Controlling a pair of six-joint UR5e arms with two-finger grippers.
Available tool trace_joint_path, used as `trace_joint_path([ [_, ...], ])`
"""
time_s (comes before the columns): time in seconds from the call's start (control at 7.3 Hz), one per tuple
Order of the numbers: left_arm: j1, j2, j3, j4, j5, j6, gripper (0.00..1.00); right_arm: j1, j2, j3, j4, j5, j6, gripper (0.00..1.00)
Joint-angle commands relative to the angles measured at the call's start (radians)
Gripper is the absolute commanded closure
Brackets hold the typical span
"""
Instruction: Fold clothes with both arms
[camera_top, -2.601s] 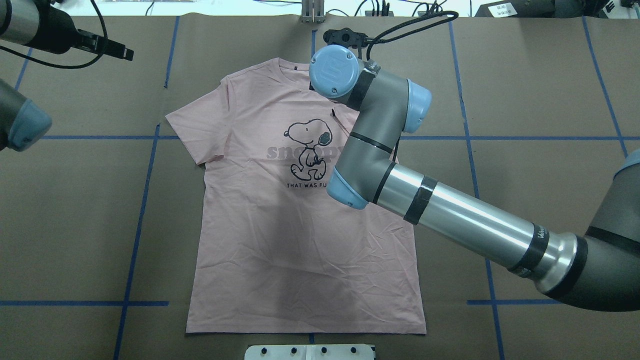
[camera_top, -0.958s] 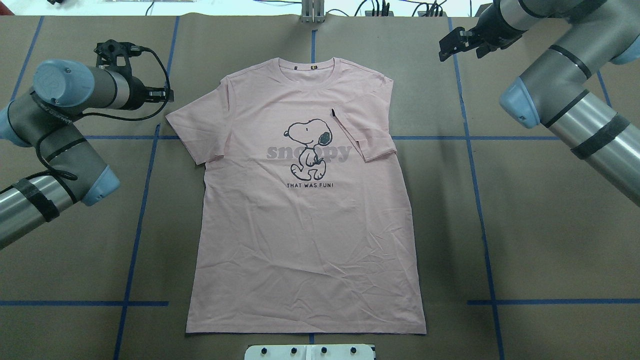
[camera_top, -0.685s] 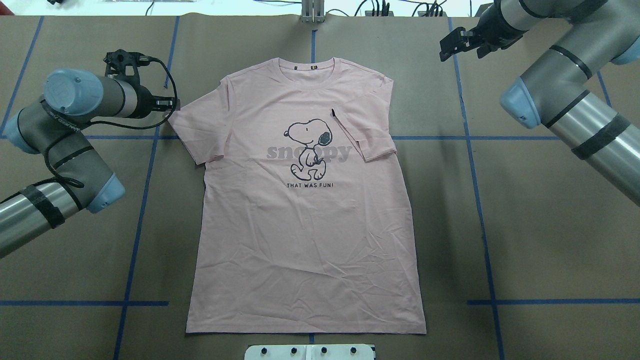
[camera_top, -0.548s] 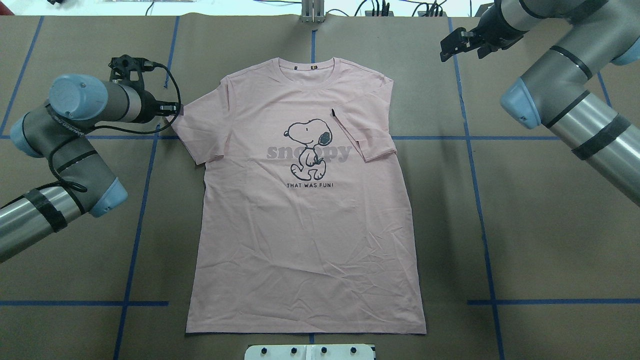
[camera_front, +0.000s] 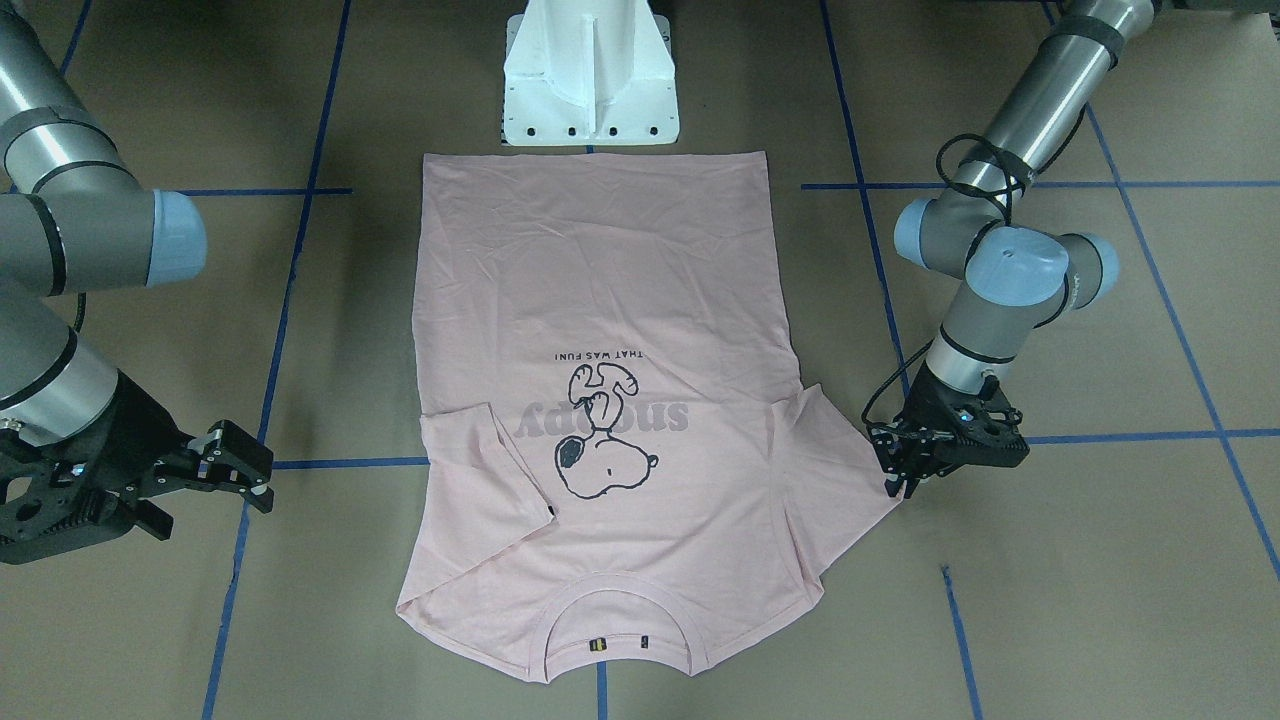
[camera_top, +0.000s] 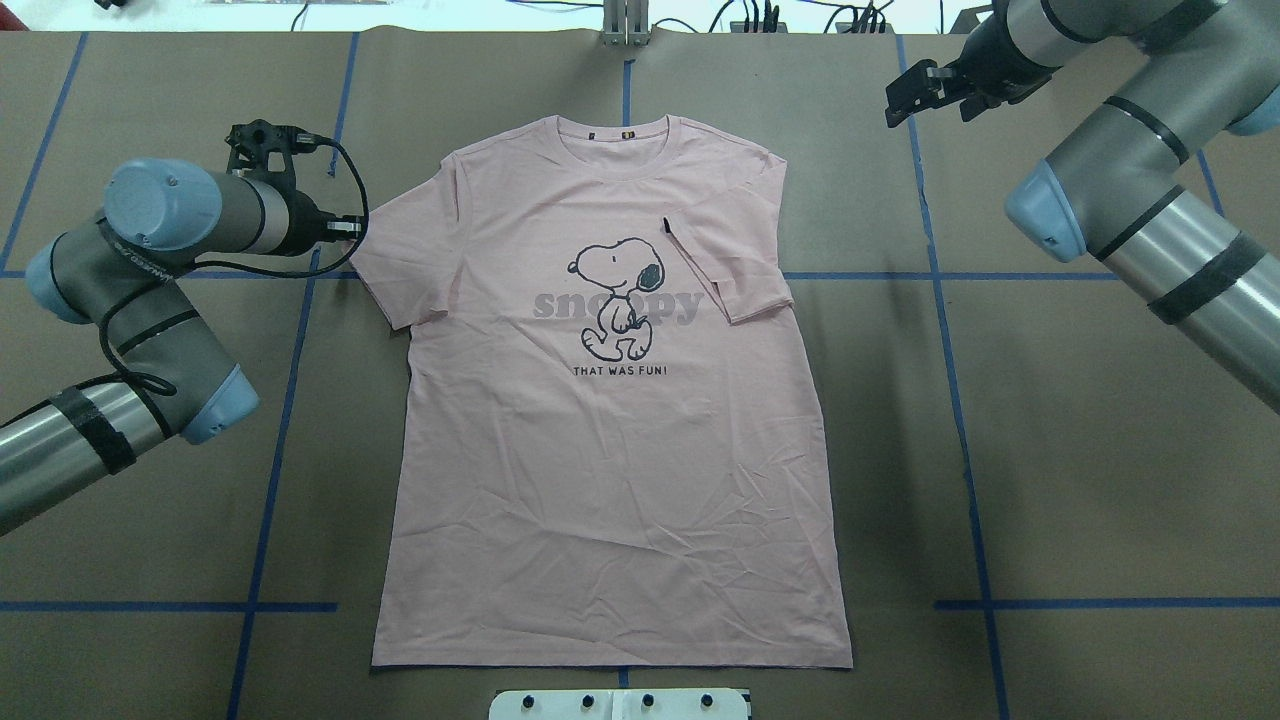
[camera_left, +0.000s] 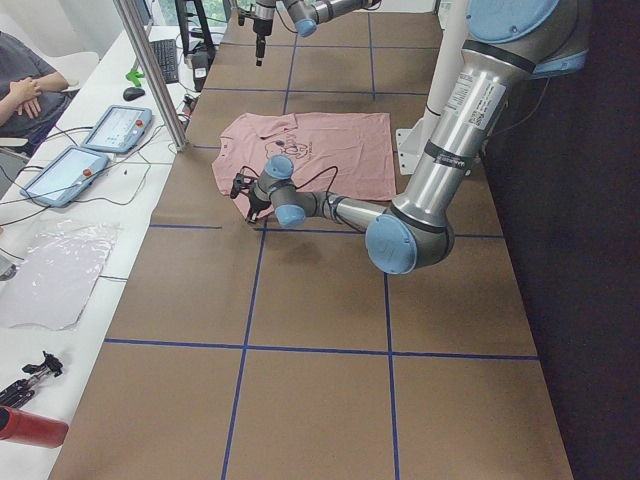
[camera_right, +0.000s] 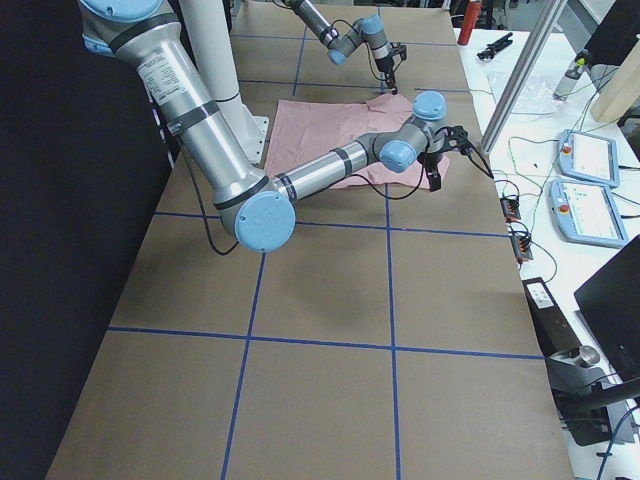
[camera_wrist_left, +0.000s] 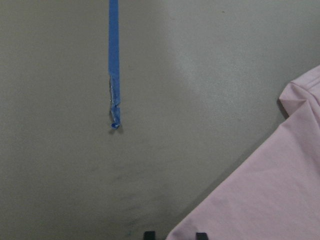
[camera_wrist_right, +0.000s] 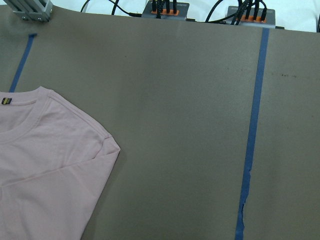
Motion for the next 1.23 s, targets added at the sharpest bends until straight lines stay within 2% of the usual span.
trace_joint_path([
  [0.0,0.000,0.008,-0.057,0.018,-0.001,0.005,1.00,0.000,-0.002,0.000,0.000,-0.001,0.001,0.00],
  [0.14,0.001,-0.010,-0.098,0.113,-0.003,0.005,1.00,0.000,-0.003,0.000,0.000,-0.002,0.003,0.00],
  [0.27,0.006,-0.039,-0.173,0.260,-0.003,0.000,1.00,0.000,-0.003,0.002,0.002,-0.004,0.003,0.00],
  [0.41,0.007,-0.106,-0.212,0.424,-0.003,-0.010,1.00,-0.001,-0.005,0.000,0.002,-0.007,0.004,0.00],
  [0.55,0.029,-0.198,-0.209,0.576,-0.001,-0.012,1.00,-0.001,-0.005,0.000,0.002,-0.007,0.003,0.00],
  [0.82,0.073,-0.324,-0.153,0.677,0.002,-0.084,1.00,-0.001,-0.005,0.000,0.002,-0.007,0.006,0.00],
  [1.1,0.101,-0.421,-0.041,0.682,0.009,-0.119,1.00,-0.006,-0.005,-0.001,0.002,-0.016,0.006,0.00],
])
